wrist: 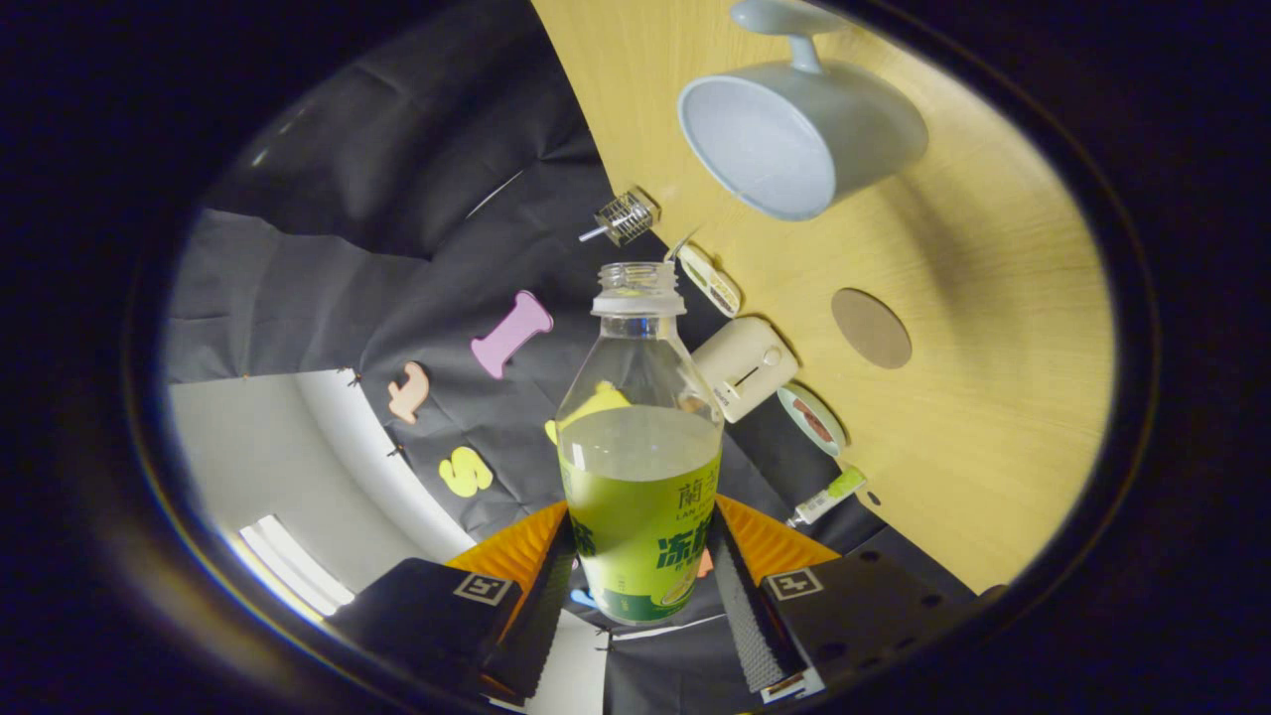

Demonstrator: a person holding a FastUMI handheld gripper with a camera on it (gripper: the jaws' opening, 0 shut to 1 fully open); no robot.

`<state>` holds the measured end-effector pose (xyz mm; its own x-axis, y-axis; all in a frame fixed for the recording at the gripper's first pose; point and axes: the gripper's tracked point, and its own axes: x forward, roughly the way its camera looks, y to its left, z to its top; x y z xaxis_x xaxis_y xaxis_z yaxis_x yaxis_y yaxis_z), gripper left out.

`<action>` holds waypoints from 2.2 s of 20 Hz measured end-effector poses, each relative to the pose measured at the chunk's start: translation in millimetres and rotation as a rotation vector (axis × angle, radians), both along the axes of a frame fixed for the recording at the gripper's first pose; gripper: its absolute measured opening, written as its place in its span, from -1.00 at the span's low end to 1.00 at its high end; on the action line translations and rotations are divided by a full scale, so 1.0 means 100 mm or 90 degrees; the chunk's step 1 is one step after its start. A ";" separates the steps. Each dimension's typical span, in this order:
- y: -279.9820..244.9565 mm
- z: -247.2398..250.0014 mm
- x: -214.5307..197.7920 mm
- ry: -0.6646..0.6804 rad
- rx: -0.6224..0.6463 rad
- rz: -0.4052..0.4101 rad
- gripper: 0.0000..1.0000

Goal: Take the bottle from table, then pour the juice into the cup, finally place the bottle on the coaster

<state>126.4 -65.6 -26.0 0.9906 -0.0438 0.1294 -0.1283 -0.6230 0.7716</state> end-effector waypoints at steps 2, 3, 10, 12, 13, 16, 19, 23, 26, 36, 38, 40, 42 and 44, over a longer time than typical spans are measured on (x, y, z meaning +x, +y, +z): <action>0.00 0.00 0.00 0.002 -0.002 0.000 0.54; 0.01 -0.01 0.02 0.002 -0.003 0.000 0.55; 0.03 -0.01 0.02 0.013 -0.026 0.000 0.55; 0.06 -0.05 0.03 0.017 -0.053 0.003 0.55; 0.07 -0.07 0.02 0.021 -0.069 0.003 0.55; 0.11 -0.12 0.00 0.027 -0.114 0.007 0.55; 0.20 -0.13 -0.08 0.028 -0.178 0.014 0.55; 0.29 -0.23 -0.12 0.053 -0.295 0.031 0.55; 0.29 -0.19 -0.15 0.062 -0.383 0.035 0.55; 0.20 0.01 -0.33 0.139 -0.730 0.010 0.56; 0.23 0.04 -0.32 0.142 -0.787 0.007 0.56; 0.29 0.07 -0.29 0.137 -0.853 0.005 0.56; 0.34 -0.02 -0.22 0.156 -0.936 0.013 0.56; 0.36 -0.07 -0.14 0.177 -1.017 0.025 0.57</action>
<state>112.5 -29.5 -33.2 0.9871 -0.0237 -0.1584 0.1147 0.7946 0.5962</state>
